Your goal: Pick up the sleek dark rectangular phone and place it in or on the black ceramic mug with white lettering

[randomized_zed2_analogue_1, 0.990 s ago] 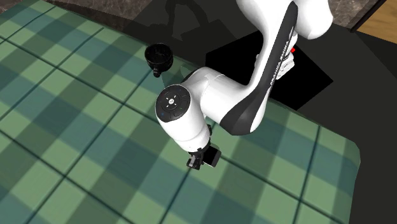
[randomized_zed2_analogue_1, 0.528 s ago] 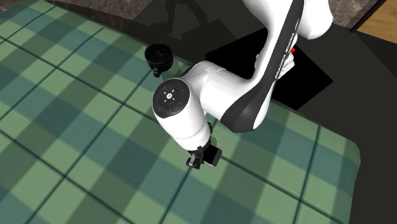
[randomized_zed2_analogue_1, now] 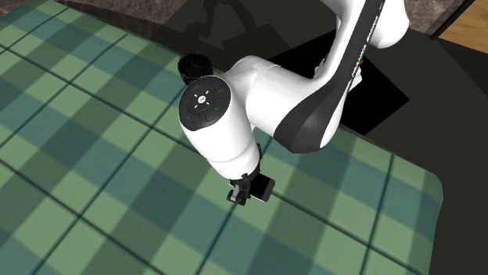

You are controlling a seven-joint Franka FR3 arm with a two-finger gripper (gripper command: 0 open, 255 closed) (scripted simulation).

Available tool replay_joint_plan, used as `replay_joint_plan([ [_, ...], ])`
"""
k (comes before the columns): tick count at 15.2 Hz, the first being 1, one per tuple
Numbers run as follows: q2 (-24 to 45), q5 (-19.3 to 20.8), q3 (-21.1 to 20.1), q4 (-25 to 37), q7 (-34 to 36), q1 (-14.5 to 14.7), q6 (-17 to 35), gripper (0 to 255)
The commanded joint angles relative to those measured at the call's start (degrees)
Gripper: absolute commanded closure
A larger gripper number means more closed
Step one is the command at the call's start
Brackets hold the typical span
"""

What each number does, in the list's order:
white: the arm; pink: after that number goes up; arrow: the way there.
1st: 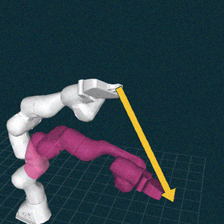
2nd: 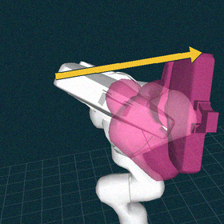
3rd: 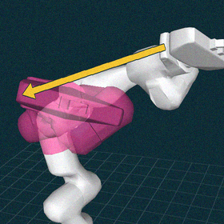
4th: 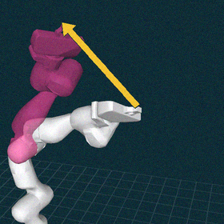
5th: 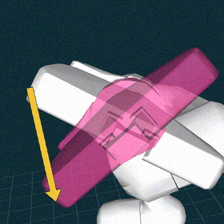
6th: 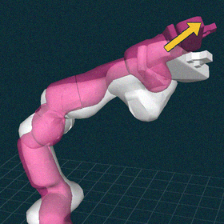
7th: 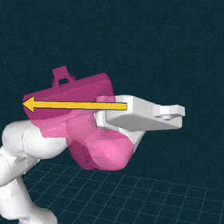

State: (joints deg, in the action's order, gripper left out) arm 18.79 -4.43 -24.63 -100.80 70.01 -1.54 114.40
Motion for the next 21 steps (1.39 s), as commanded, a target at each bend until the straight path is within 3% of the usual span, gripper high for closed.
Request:
replay_joint_plan([
  [1,-0.5,-0.2,-0.1,0.8,0.2,0.0,-1.3,255],
  [20,-3.3,-0.9,-0.6,11.7,1.7,-0.1,-14.6,255],
  [21,-4.3,-1.3,-0.2,10.5,0.3,-1.2,-14.6,255],
])
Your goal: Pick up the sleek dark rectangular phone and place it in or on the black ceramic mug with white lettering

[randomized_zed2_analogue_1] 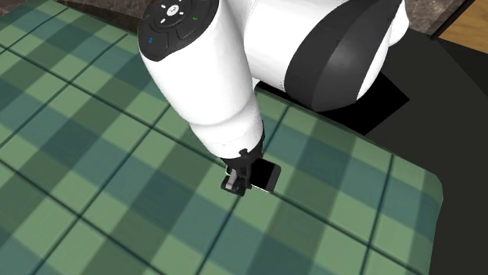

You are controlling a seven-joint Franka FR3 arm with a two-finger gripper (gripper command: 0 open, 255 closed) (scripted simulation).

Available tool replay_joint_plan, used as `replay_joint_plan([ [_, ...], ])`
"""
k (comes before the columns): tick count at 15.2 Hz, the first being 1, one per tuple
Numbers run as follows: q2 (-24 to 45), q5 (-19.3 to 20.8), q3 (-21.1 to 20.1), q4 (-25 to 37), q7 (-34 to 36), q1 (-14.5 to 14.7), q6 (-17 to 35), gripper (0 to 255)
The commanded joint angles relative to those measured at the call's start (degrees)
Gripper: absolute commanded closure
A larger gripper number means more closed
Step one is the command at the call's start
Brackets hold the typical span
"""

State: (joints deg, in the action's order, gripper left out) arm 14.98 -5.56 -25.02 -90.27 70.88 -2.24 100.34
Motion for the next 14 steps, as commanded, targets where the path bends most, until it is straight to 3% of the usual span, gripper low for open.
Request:
replay_joint_plan([
  [1,-1.4,-0.6,0.6,-1.1,-2.0,-1.5,-0.6,255],
  [14,-7.9,-2.3,7.5,-7.8,-19.6,-12.3,-2.9,255],
])
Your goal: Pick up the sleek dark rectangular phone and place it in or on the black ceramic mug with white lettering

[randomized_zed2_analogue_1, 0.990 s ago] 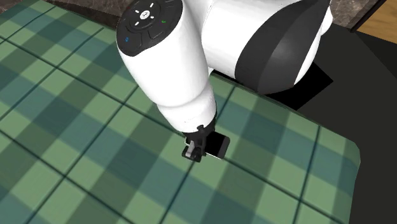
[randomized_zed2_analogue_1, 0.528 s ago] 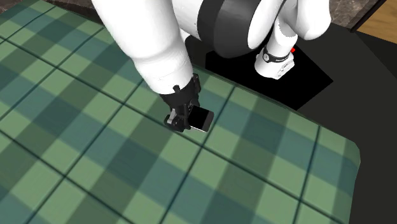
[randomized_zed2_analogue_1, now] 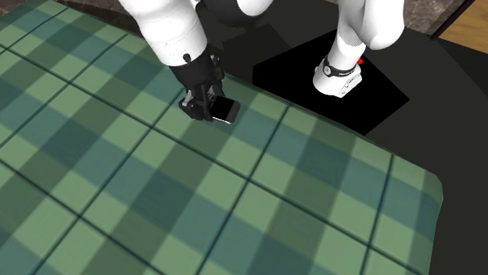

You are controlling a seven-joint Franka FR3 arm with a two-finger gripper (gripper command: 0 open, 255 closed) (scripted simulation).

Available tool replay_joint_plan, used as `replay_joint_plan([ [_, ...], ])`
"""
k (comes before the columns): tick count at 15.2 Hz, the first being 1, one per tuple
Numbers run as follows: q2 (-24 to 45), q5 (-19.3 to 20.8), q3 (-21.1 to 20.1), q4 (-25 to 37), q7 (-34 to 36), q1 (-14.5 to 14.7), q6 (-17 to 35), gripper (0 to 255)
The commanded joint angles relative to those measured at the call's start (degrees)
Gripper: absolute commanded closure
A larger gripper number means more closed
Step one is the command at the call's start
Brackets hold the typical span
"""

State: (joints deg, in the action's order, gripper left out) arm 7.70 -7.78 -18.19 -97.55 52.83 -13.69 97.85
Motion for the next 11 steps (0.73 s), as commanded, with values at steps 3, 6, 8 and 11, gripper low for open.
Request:
replay_joint_plan([
  [3,-0.8,0.2,2.3,-0.3,-5.3,-3.1,-1.2,255],
  [6,-0.4,0.7,4.1,0.4,-9.0,-5.2,-2.2,255],
  [8,0.2,1.0,5.2,1.3,-11.4,-6.6,-2.9,255],
  [11,1.4,1.7,6.8,3.2,-14.9,-8.6,-4.0,255],
])
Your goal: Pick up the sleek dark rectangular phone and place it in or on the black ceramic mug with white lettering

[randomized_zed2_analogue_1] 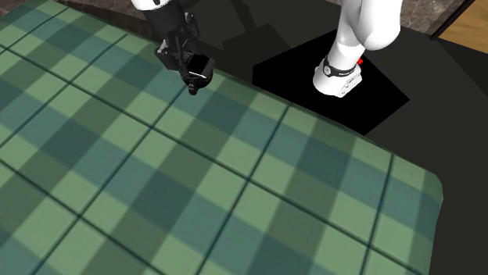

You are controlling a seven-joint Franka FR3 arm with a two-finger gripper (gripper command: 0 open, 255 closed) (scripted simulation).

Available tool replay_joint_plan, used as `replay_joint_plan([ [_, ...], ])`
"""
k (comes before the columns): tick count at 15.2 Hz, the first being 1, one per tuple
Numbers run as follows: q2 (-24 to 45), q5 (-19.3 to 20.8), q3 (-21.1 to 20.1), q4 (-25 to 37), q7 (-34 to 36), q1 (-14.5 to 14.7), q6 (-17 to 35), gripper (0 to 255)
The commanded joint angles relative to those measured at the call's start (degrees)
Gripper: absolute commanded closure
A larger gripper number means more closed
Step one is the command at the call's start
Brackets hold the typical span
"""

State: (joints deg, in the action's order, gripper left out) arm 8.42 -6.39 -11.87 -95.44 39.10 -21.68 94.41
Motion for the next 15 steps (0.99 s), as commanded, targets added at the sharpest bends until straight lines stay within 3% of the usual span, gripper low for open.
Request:
replay_joint_plan([
  [1,1.2,0.5,1.1,1.8,-2.3,-1.3,-0.9,255],
  [6,4.5,1.5,3.5,6.6,-7.7,-4.5,-3.1,255],
  [15,5.0,1.6,3.5,0.3,-8.3,-4.5,3.6,255],
])
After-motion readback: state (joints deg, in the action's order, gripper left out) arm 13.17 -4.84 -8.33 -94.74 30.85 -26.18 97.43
